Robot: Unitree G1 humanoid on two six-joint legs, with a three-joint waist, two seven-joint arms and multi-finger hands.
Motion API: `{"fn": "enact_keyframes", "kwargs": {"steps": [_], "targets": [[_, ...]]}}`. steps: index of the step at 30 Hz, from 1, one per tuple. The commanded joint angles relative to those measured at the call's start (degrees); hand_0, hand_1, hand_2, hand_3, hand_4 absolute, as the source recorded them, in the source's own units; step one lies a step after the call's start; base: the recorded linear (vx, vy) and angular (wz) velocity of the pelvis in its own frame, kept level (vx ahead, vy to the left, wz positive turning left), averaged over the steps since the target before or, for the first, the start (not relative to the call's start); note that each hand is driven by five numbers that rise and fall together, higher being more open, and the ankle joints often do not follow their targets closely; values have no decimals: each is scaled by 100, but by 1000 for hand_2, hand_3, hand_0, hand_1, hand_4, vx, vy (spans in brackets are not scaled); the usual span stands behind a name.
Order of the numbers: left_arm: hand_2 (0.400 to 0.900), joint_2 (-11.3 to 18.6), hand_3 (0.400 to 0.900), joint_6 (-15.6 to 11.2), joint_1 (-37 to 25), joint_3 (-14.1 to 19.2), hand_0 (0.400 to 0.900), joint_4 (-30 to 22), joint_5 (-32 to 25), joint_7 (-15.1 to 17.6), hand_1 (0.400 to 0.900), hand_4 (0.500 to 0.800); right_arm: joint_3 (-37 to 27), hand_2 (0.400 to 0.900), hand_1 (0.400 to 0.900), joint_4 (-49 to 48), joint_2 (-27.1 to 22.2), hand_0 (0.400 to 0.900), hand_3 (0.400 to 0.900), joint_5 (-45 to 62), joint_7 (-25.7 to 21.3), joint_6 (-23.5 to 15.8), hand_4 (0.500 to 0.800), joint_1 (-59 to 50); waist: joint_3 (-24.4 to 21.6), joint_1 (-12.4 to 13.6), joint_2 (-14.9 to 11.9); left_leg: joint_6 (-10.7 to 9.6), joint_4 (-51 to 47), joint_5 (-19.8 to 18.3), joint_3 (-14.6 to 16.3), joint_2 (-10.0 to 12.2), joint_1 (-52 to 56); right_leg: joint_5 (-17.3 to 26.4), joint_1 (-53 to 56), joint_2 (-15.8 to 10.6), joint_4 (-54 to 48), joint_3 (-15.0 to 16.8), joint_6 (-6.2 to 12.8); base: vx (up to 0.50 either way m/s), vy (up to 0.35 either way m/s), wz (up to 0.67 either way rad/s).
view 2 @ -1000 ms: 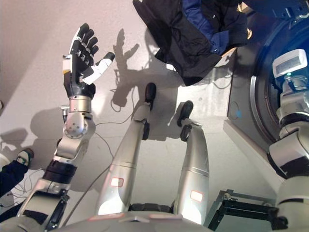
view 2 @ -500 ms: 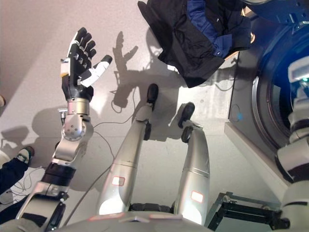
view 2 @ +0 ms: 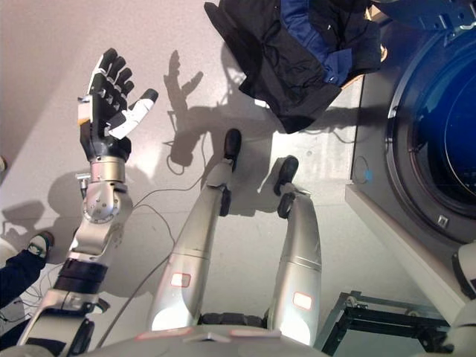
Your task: Put the clothes in the basket into the washing machine.
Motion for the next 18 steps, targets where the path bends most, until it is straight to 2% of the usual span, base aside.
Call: {"fn": "enact_keyframes", "kwargs": {"steps": [1,2,3,6,9,10,12,15,18], "targets": [[900,-296,900,-472,509,385,900,-601,34,77,900,800,444,900,900,709,-1318,900,900,332,-15,518,800,186,-530,-321,157,-433,669,-1128,-322,264,-36,399,8,90,-322,59,283,0,0,0],[900,-297,900,-472,509,387,900,-601,34,77,900,800,453,900,900,711,-1317,900,900,333,-14,517,800,177,-530,-324,158,-433,669,-1127,-322,264,-36,399,8,90,-321,59,283,-16,10,3],[900,-260,900,-486,279,169,900,-572,69,109,900,800,814,900,900,479,-474,900,900,250,-12,422,800,-269,-495,-182,213,-414,688,-1131,-309,254,-26,389,11,94,-272,70,274,-20,11,4],[900,-299,900,-507,79,34,900,-521,94,136,900,800,1013,900,900,434,493,900,900,234,25,357,800,-780,-432,-154,275,-389,743,-1160,-296,234,-12,376,28,103,-226,80,268,-8,6,2],[900,-346,900,-529,-84,-92,900,-468,79,162,900,800,895,900,900,339,1174,900,900,352,10,314,800,-918,-367,-101,329,-365,755,-1160,-282,216,8,369,58,108,-195,77,259,0,0,0],[900,-371,900,-538,-145,-129,900,-438,58,173,900,800,869,900,900,326,1369,900,900,432,-21,317,800,-940,-336,-92,339,-361,749,-1157,-271,216,24,366,67,109,-183,73,256,0,0,0],[900,-363,900,-543,-152,-129,900,-429,57,174,900,800,868,900,900,337,1380,900,900,437,-29,318,800,-943,-327,-92,332,-361,747,-1158,-269,216,32,365,73,109,-183,75,256,0,0,0],[900,-349,900,-566,-327,-301,900,-338,50,176,900,800,714,900,900,193,2199,900,900,798,-70,137,800,-1158,-244,-30,381,-322,813,-1184,-249,191,83,347,100,89,-101,89,247,-13,9,1],[900,-353,900,-573,-348,-328,900,-258,46,201,900,800,549,900,900,134,2351,900,900,1004,-165,100,800,-1081,-219,-33,367,-311,827,-1190,-238,189,125,346,131,83,-88,89,241,-27,10,1]]}}
